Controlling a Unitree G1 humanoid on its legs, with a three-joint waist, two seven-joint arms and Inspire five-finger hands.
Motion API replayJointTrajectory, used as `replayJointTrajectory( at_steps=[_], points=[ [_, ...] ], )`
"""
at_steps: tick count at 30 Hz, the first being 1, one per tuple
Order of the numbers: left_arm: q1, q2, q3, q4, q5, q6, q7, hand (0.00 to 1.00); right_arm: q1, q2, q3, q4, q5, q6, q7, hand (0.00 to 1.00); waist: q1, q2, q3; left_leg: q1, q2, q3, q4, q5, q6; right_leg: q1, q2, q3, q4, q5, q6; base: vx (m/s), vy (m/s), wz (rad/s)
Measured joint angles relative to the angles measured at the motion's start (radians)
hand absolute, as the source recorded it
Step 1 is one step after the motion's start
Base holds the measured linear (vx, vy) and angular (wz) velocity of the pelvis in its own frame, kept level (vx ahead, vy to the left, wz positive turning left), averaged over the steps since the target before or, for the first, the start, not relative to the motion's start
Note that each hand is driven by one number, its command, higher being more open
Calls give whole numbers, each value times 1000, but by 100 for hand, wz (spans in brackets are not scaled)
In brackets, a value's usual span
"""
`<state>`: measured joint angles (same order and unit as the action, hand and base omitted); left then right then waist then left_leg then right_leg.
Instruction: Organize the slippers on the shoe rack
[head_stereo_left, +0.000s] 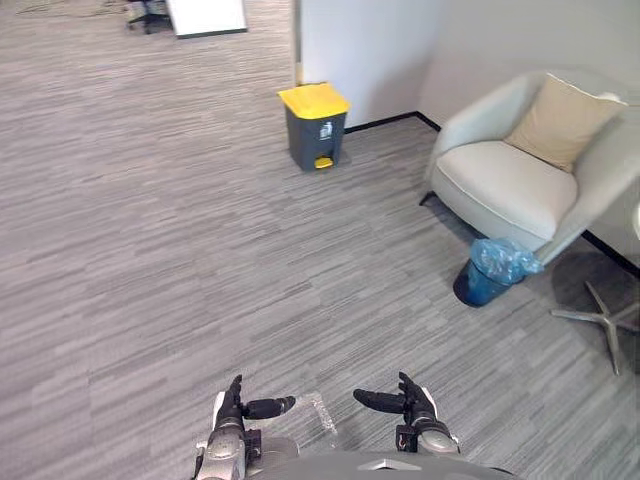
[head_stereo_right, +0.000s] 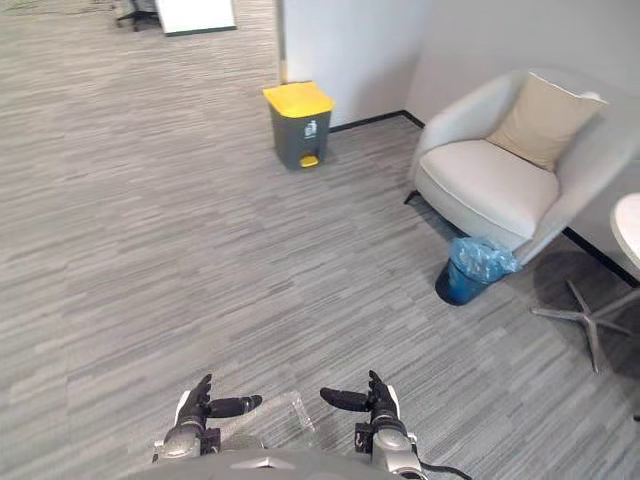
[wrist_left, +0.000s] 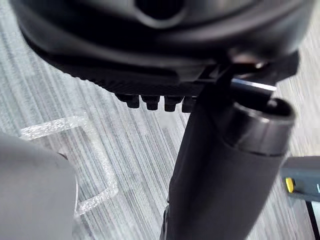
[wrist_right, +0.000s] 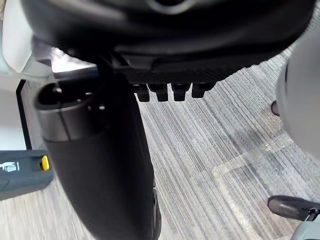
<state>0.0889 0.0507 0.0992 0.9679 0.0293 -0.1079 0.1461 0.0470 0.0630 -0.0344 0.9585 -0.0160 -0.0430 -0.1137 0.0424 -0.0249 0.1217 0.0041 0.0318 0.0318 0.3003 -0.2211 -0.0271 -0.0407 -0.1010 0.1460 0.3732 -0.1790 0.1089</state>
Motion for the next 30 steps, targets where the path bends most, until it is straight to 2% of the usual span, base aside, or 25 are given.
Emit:
replayJointTrajectory(
  at_steps=[1,2,3,4,5,8,10,12,14,15,16,18,19,20,21,22,23,25,26,27,30],
  points=[
    [0,0,-5,7,-1,1,2,100,-22,-1,32,17,-2,-2,1,100,2,13,9,50,12,99,-55,10,12,-29,-48,-254,23,17,-29,66,109,-122],
    [-2,0,-7,12,-1,1,2,100,-31,-3,40,30,-3,-2,1,100,2,14,11,63,13,124,-67,12,13,-29,-60,-335,19,20,-35,79,118,-205],
    [-14,0,-18,34,-1,1,1,100,-53,-12,68,59,-5,-3,0,100,-9,23,14,87,14,187,-94,14,12,-23,-89,-531,-13,22,-60,70,72,-115],
    [-20,0,-22,42,-1,2,-1,100,-56,-14,72,59,-4,0,0,100,-13,23,13,88,15,192,-95,14,13,-24,-89,-539,-17,25,-64,83,43,-102],
    [-40,3,-50,54,0,5,-6,100,-68,-29,75,61,-5,-1,-1,100,-29,32,19,88,20,200,-97,15,13,-20,-73,-534,-45,37,-67,70,3,-23],
    [-45,1,-77,54,1,6,-14,100,-74,-54,73,81,-5,-3,-1,100,-25,45,24,86,46,201,-65,13,10,28,-23,-529,-150,74,-75,77,-45,-18],
    [-41,3,-77,54,1,9,-16,100,-73,-61,73,93,-4,-2,-2,100,-16,46,29,58,81,201,37,-5,-20,66,14,-509,-215,95,-85,64,-110,-29],
    [-41,4,-64,38,-4,11,-15,100,-74,-66,72,98,-1,-4,-6,100,-8,52,40,1,128,197,207,-14,-34,93,46,-477,-252,101,-100,42,-108,-51],
    [-34,-14,-32,13,-10,10,-14,100,-73,-72,72,96,0,-6,-8,100,13,80,53,-112,190,150,494,1,-32,107,90,-390,-254,95,-123,89,-30,-109],
    [-34,-19,-32,13,-11,10,-15,100,-74,-74,70,96,1,-4,-9,100,15,84,53,-127,182,119,516,-10,-30,110,93,-364,-253,94,-126,163,67,-130],
    [-38,-18,-35,6,-9,8,-23,100,-75,-77,49,95,1,-5,-17,100,15,82,60,-151,143,58,507,-71,-25,114,90,-308,-252,92,-129,175,126,-122],
    [-35,-19,-34,-9,-11,8,-19,100,-74,-78,20,95,1,-4,-28,100,19,74,65,-178,89,-15,415,-106,-26,115,80,-230,-250,91,-128,124,152,-121],
    [-36,-18,-34,-13,-11,8,-17,100,-74,-78,14,94,1,-4,-30,100,20,71,68,-185,70,-44,376,-109,-29,114,76,-210,-250,90,-126,82,132,-106],
    [-37,-18,-34,-17,-11,8,-16,100,-73,-79,7,92,1,-4,-36,100,24,65,71,-193,27,-130,260,-102,-36,111,66,-164,-248,86,-113,128,244,-118],
    [-31,-22,-36,-19,-11,8,-13,100,-68,-87,5,88,1,-4,-41,100,27,80,63,-179,7,-235,97,-51,-56,96,78,-120,-242,79,-89,101,198,-115],
    [-29,-30,-35,-18,-13,8,-13,100,-65,-92,5,85,2,-3,-41,100,30,95,59,-174,13,-236,88,17,-63,97,91,-104,-244,78,-81,203,301,-101],
    [-38,-26,-37,-10,-18,8,-14,100,-62,-92,4,80,1,-2,-41,100,30,83,63,-159,4,-222,85,57,-34,117,80,-77,-257,83,-61,240,243,-59],
    [-42,-5,-36,-9,-18,9,-15,100,-34,-63,-24,57,1,-1,-40,100,27,32,52,-127,-28,-184,40,63,-9,115,31,-73,-247,62,-39,277,219,-34],
    [-37,-1,-36,-9,-18,10,-15,100,-29,-58,-24,54,1,-1,-40,100,28,29,47,-113,-38,-176,24,65,-3,116,19,-72,-244,54,-37,203,89,-21],
    [-33,2,-36,-9,-17,12,-14,100,-23,-53,-24,54,1,-2,-39,100,28,13,36,-85,-51,-162,-5,69,4,123,2,-71,-239,48,-34,249,99,-23],
    [-25,-4,-43,0,-18,12,-15,100,-12,-51,-33,41,8,-2,-38,100,27,22,28,-9,-71,-132,-75,81,23,147,-25,-69,-230,38,-22,252,83,-25]
  ],
)
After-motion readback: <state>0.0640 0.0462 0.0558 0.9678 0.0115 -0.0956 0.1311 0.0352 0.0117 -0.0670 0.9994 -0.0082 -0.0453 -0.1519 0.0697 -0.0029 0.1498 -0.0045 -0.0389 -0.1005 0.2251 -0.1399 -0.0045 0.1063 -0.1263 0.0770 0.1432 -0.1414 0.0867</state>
